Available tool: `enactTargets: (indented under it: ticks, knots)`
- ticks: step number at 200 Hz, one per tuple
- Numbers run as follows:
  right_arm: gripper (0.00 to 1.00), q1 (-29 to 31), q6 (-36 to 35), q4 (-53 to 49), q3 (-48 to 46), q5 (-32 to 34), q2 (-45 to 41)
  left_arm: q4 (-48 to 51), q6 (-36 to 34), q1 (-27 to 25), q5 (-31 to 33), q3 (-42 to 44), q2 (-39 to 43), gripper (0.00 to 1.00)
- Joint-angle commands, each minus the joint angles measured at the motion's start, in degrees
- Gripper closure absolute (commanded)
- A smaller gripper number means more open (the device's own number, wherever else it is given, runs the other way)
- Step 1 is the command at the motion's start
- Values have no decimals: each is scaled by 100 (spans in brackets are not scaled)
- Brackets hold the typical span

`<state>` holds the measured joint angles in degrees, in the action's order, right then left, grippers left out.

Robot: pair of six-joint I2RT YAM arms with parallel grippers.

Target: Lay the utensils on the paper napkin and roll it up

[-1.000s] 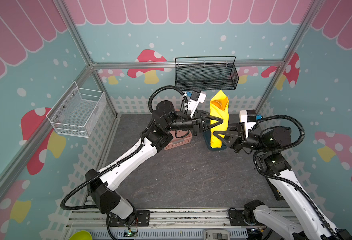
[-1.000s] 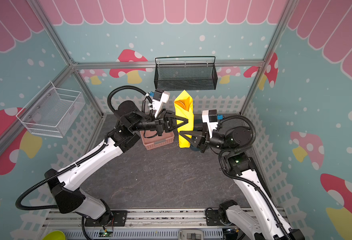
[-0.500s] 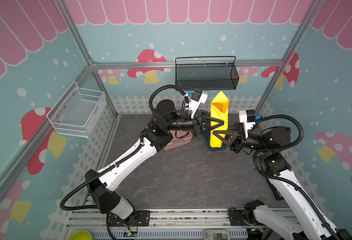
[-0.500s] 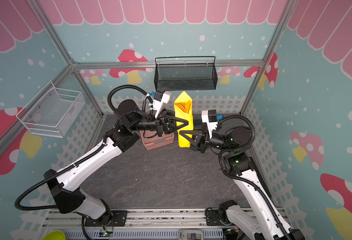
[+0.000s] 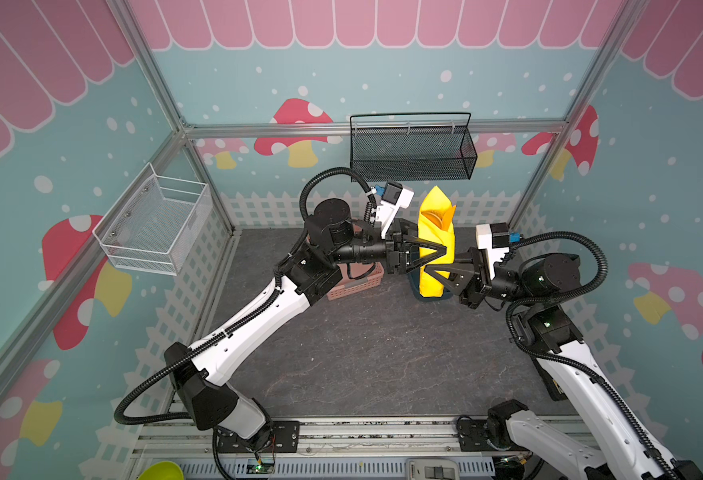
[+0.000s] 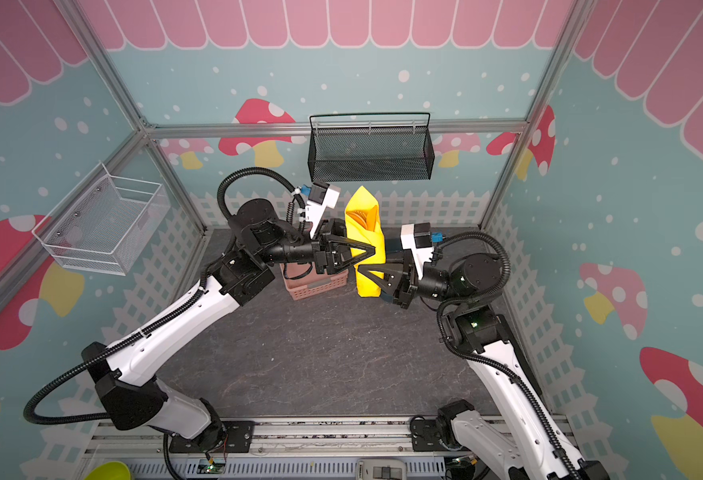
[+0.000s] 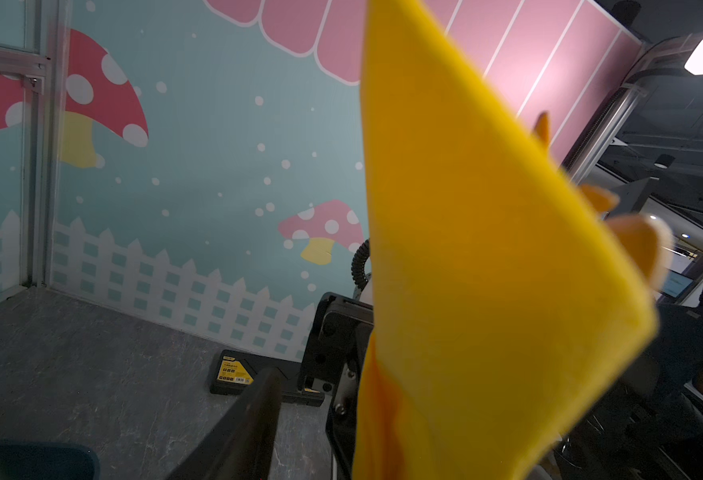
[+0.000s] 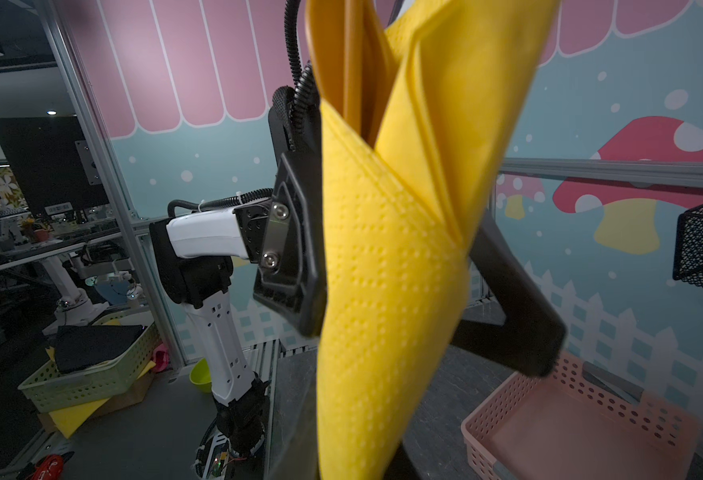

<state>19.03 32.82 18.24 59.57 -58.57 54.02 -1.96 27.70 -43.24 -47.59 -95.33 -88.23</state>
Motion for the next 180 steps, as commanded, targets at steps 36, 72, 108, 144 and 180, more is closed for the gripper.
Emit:
enactTargets:
  ticks: [36, 72, 108, 144, 180]
  knots:
    - [96, 53, -59, 127, 186, -257, -34, -180, 135, -149, -431, -355, -194, 44]
    - [96, 57, -39, 131, 169, -295, -31, -336, 279, -158, -576, -399, -290, 55]
    - [96, 57, -47, 126, 138, -288, -29, -434, 279, -163, -538, -365, -274, 71]
    - [96, 55, -39, 124, 90, -275, -49, -781, 318, -157, -540, -243, -207, 87]
    - [90, 57, -39, 86, 68, -244, -93, -921, 341, -159, -523, -192, -191, 94]
